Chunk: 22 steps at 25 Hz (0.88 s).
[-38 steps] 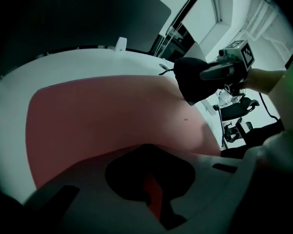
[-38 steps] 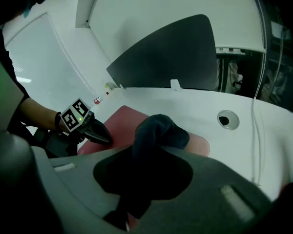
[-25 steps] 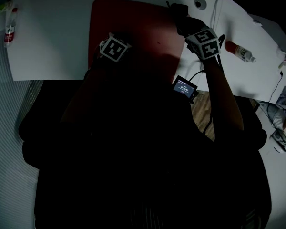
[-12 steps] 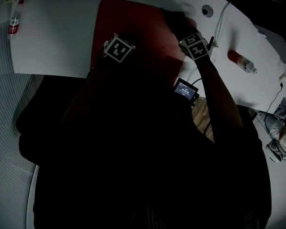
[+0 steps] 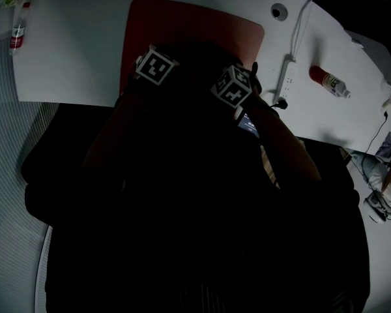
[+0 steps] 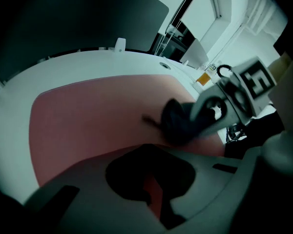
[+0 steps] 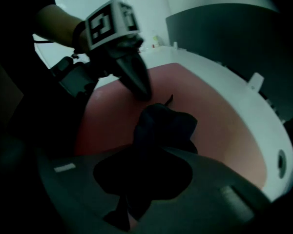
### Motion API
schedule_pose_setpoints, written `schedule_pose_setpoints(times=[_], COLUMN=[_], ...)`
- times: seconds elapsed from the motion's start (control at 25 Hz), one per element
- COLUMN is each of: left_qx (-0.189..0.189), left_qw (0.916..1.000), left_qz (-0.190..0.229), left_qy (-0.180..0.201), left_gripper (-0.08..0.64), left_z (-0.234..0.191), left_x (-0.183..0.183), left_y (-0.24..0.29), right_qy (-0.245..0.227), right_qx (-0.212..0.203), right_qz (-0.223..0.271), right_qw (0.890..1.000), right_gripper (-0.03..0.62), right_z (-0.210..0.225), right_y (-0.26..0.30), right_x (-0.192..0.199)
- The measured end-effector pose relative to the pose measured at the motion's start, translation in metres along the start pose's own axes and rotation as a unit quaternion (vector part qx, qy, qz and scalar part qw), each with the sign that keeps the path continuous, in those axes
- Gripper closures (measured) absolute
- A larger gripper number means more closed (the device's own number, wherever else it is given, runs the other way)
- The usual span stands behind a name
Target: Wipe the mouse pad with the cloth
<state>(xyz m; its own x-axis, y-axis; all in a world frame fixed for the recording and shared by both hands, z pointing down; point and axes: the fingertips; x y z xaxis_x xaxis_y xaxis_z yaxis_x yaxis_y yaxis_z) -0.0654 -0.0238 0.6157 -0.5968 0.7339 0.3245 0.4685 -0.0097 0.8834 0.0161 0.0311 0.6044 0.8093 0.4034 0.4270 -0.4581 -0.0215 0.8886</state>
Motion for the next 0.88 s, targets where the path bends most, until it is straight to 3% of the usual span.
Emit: schedule_pose_setpoints(times=[0.16, 0.24, 0.32, 0.44, 0.52, 0.64, 0.72, 0.88], left_qx=[-0.005, -0.008, -0.012, -0.011, -0.004, -0.002, -0.003, -0.006], left_qw=[1.0000, 0.9999, 0.9998, 0.9999, 0.9999, 0.9999, 0.9999, 0.9999], left_qz=[0.001, 0.004, 0.012, 0.011, 0.009, 0.011, 0.014, 0.014], left_qy=[-0.008, -0.009, -0.006, -0.007, -0.008, -0.007, -0.008, -0.006], left_gripper=[0.552, 0.552, 0.552, 0.552, 0.552, 0.552, 0.552, 0.552], left_z=[0.000, 0.000, 0.000, 0.002, 0.002, -0.003, -0.003, 0.001], left_x=[-0.001, -0.002, -0.004, -0.003, -0.002, -0.003, -0.005, -0.003], left_y=[0.000, 0.000, 0.000, 0.001, 0.000, -0.003, -0.003, -0.002], right_qy=[-0.063, -0.075, -0.080, -0.097, -0.035, 0.068, 0.076, 0.086], right_qx=[-0.076, -0.103, -0.104, -0.008, 0.046, 0.086, 0.100, 0.141], right_qz=[-0.014, -0.016, -0.008, -0.016, -0.014, -0.010, -0.021, -0.031], right_qw=[0.995, 0.992, 0.991, 0.995, 0.998, 0.994, 0.992, 0.986], right_gripper=[0.529, 0.531, 0.532, 0.532, 0.532, 0.532, 0.532, 0.532], right_z=[-0.056, -0.059, -0.049, 0.011, 0.073, 0.147, 0.164, 0.156], right_y=[0.012, 0.012, 0.009, -0.001, -0.015, -0.037, -0.043, -0.041], right_x=[-0.004, -0.003, -0.004, 0.009, 0.019, 0.019, 0.018, 0.020])
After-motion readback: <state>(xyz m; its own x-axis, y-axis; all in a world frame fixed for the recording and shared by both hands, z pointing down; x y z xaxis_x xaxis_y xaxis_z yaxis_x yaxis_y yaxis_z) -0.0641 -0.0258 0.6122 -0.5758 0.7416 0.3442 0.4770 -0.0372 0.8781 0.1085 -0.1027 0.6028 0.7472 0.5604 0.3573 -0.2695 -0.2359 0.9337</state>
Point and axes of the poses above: the fingertips, and each gripper's own axes: y forward along the fingers, z to its right, x out of its underside, and after that the axes turned 2 degrees about x, right-handed
